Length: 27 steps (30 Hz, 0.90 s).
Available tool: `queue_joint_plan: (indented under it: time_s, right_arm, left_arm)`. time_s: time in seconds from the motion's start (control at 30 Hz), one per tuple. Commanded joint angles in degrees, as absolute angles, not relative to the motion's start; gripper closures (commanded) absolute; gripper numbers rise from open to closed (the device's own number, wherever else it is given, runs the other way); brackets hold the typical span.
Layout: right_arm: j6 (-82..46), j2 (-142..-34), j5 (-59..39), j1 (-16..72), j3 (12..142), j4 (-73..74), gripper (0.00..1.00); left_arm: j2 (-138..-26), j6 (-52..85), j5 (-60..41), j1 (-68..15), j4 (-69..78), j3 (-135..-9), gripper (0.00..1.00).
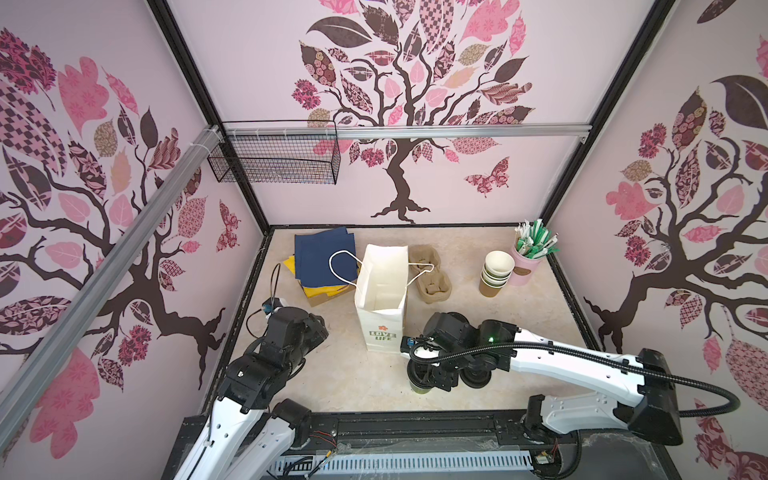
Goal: Pack the takeout coffee
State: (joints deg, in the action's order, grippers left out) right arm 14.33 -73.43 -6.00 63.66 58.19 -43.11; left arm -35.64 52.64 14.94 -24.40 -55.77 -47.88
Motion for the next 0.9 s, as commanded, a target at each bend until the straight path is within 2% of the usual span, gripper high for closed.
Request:
queue_joint_plan:
  time_s: [0.0,0.87]
  right_arm:
    - [13.6,-74.9,-6.0,64.0,60.1,-44.5,0.27]
    - [13.8,-78.3,-6.5,64.0,57.0,-44.7,0.28]
  left_arm:
    - [-35.4,52.1,15.2,-24.2,-55.5,-46.5,0.41]
    - [-35.7,51.1,14.2,-24.3,-55.4,-46.1,0.40]
